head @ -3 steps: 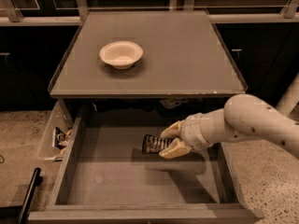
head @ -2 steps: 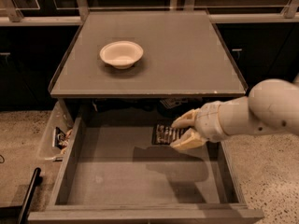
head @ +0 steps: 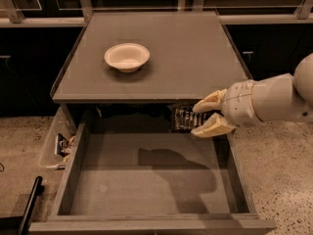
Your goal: Pick rxbar chocolate from top drawer and place on counter
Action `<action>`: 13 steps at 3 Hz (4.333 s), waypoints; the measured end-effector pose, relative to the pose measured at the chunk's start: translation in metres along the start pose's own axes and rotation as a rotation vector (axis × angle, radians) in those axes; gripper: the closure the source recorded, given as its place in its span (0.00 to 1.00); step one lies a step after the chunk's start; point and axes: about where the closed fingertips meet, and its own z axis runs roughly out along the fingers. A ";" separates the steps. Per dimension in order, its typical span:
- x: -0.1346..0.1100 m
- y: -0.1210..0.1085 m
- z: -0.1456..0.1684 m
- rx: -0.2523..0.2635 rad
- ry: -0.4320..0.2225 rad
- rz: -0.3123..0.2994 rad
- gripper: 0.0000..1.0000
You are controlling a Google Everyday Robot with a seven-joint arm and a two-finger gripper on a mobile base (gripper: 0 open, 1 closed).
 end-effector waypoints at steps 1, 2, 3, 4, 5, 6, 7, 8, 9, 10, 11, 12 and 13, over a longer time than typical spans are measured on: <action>-0.006 -0.034 0.018 0.026 -0.042 -0.007 1.00; -0.013 -0.075 0.036 0.057 -0.095 -0.018 1.00; -0.012 -0.103 0.055 0.060 -0.154 0.012 1.00; -0.013 -0.126 0.066 0.055 -0.203 0.041 1.00; -0.009 -0.148 0.071 0.057 -0.242 0.082 1.00; -0.002 -0.171 0.069 0.071 -0.252 0.116 1.00; 0.009 -0.185 0.072 0.076 -0.229 0.150 1.00; 0.010 -0.187 0.072 0.078 -0.228 0.153 0.83; 0.010 -0.187 0.072 0.078 -0.228 0.153 0.59; 0.010 -0.187 0.072 0.077 -0.228 0.153 0.36; 0.010 -0.187 0.072 0.077 -0.228 0.153 0.13; 0.010 -0.187 0.072 0.077 -0.228 0.153 0.00; 0.010 -0.187 0.072 0.077 -0.228 0.153 0.00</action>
Offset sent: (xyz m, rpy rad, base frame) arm 0.1347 0.0229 0.0299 0.1430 -0.1264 0.0226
